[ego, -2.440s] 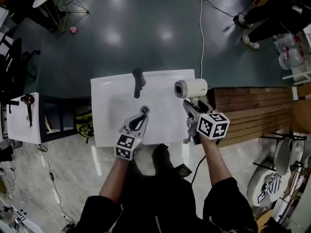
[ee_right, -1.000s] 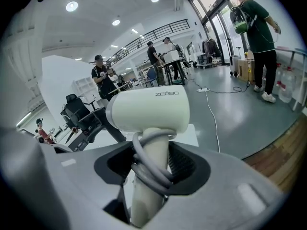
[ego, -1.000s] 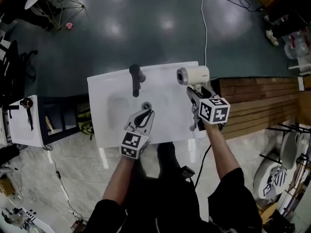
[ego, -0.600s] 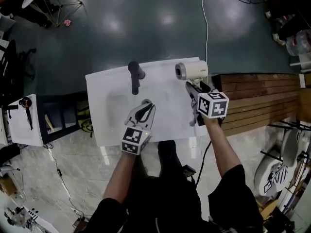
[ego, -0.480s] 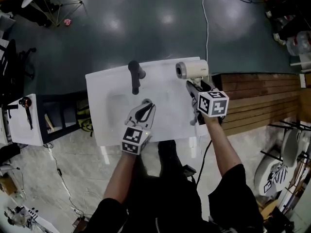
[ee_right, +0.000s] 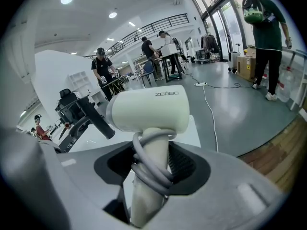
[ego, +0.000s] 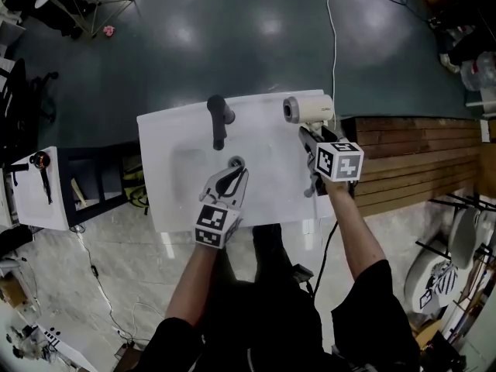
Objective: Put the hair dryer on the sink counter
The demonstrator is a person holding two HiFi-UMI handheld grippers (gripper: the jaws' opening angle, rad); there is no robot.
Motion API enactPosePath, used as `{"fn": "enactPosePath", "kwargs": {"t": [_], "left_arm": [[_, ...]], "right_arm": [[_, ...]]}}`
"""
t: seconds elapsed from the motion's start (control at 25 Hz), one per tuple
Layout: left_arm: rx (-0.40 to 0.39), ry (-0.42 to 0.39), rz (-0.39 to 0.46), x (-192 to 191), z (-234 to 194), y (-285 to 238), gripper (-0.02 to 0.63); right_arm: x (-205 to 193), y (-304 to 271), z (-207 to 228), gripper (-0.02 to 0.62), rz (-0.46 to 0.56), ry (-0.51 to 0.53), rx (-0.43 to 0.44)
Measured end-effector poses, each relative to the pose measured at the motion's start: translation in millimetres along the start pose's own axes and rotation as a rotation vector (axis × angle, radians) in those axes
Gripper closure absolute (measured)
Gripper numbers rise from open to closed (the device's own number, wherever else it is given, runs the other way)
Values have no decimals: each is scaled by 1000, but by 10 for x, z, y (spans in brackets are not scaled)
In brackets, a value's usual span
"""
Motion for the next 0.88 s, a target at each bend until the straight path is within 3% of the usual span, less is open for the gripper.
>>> {"fn": "enactPosePath", "kwargs": {"t": [0.88], "left_arm": [[13, 31, -10, -149, -97, 97, 578]], "right_arm": [[-157, -300, 128, 391, -24, 17, -54]]}}
Point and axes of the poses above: the fingertips, and each gripper's own axes: y backward along the fingers, z to its right, x out of its top, the point moved 5 cm from there along y, backward along the fingers, and after that the axes turned 6 degrees about z, right-handed, at the moved point
